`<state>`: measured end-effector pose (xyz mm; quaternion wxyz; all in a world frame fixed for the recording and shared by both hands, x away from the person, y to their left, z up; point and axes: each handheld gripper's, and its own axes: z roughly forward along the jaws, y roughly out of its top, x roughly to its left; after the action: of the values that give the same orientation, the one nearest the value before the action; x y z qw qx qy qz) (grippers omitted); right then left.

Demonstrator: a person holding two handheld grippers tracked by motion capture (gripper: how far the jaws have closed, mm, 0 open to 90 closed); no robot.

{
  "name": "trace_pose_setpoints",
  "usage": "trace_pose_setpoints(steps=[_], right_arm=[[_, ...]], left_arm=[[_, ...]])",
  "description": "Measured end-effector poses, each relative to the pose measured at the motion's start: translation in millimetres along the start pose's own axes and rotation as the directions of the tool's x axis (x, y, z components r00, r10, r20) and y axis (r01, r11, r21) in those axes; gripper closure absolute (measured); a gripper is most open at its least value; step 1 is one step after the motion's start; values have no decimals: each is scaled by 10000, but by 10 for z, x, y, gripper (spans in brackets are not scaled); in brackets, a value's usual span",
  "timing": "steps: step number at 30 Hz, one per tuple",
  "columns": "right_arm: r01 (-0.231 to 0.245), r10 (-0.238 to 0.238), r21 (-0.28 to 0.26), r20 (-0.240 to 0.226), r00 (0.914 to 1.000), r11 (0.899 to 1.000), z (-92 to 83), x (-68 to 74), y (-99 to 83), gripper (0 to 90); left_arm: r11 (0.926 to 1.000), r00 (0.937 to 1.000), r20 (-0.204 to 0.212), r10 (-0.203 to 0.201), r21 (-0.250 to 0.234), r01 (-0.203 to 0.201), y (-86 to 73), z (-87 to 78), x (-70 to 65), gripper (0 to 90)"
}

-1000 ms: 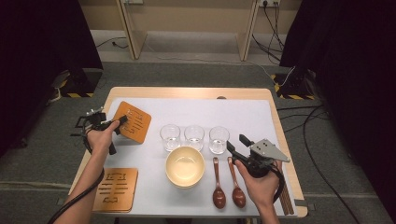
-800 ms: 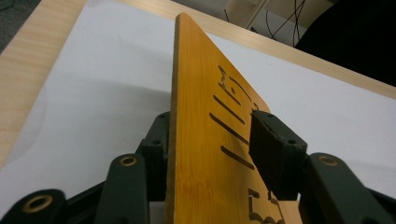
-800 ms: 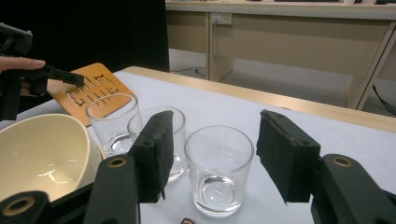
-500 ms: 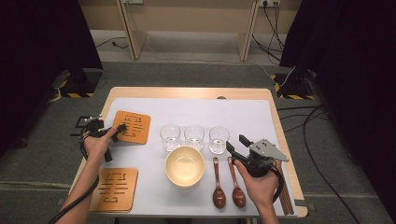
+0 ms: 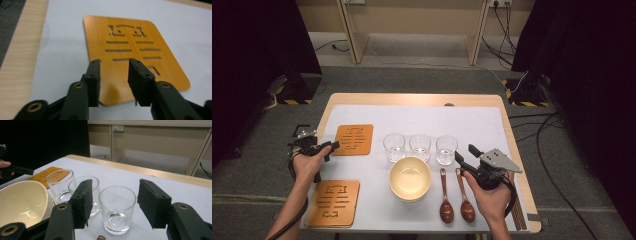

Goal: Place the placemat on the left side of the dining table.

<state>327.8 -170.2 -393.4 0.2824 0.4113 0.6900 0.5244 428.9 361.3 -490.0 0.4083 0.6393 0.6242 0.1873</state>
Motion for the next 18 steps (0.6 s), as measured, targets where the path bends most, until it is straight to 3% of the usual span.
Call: trace_pose_setpoints(steps=[3,7,12,18], right_arm=[[-5,6,21,-97,10000,10000,1,7,4,479],[8,-8,31,-119,9999,10000,-3,12,6,497],[84,-83,45,-154,9998,10000,0,15,8,500],[112,-111,23,-139,9998,9999,-6,15,7,499]], left_arm=[[9986,9991,-46,422,336,-420,-56,-53,-59,700],[9952,9978,-141,648,748,-636,-88,-80,-91,778],[9886,9957,-198,909,1227,-878,-111,-48,-137,808],[9845,9921,-618,1089,1450,-990,-86,-29,-140,834]])
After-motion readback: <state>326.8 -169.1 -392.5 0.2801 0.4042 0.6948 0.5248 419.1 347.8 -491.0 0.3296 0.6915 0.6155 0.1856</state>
